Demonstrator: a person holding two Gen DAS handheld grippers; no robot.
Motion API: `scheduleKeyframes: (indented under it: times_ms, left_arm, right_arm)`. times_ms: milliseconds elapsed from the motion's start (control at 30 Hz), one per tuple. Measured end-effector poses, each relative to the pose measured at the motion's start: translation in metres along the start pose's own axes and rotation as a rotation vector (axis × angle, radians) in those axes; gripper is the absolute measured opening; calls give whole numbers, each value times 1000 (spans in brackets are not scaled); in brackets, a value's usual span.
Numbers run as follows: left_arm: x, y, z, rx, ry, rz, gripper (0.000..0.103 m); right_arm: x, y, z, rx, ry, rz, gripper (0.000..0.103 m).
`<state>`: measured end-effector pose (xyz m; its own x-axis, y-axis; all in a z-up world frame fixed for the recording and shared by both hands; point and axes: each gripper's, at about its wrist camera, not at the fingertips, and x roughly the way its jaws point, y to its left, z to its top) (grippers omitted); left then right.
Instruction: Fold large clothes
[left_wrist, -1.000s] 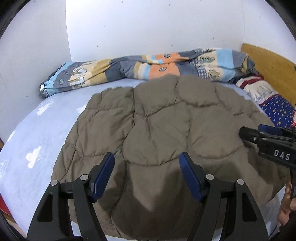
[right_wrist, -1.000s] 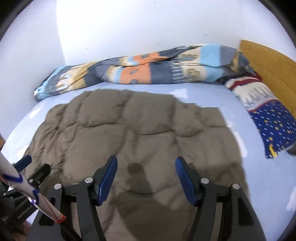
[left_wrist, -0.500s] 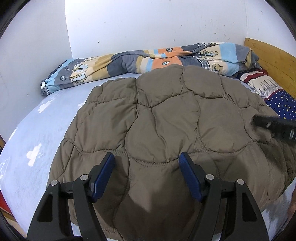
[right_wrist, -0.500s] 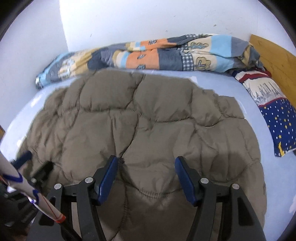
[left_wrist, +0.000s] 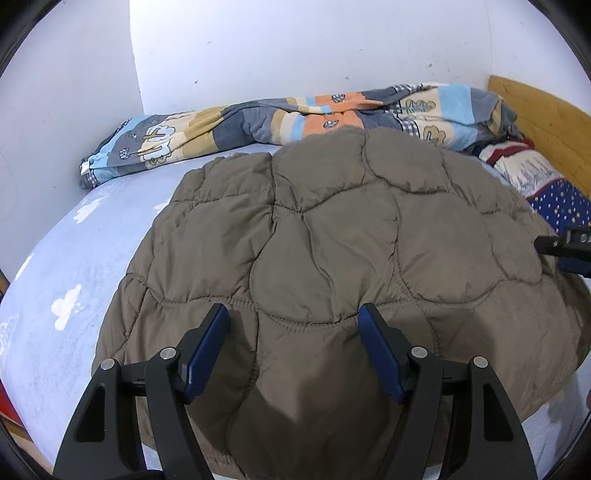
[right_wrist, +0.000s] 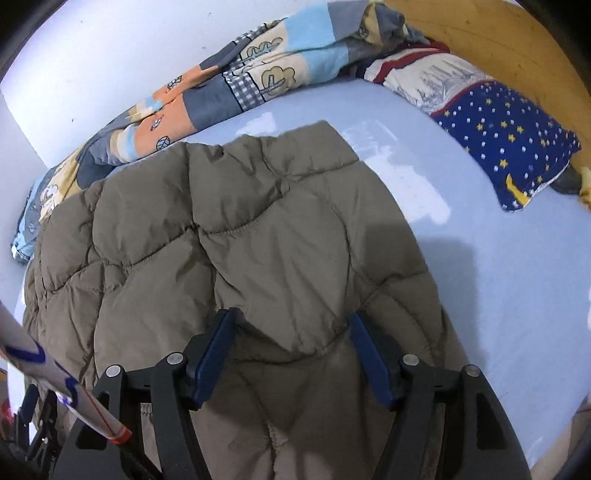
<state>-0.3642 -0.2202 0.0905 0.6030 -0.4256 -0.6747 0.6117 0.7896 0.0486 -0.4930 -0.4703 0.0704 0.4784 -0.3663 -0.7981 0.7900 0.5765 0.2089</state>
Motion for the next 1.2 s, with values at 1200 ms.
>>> scheduleKeyframes:
  times_ms: [1200]
  left_arm:
    - [-262, 47, -39, 46, -234, 66, 94]
  right_arm:
    - [-323, 86, -204, -307, -530, 70, 100]
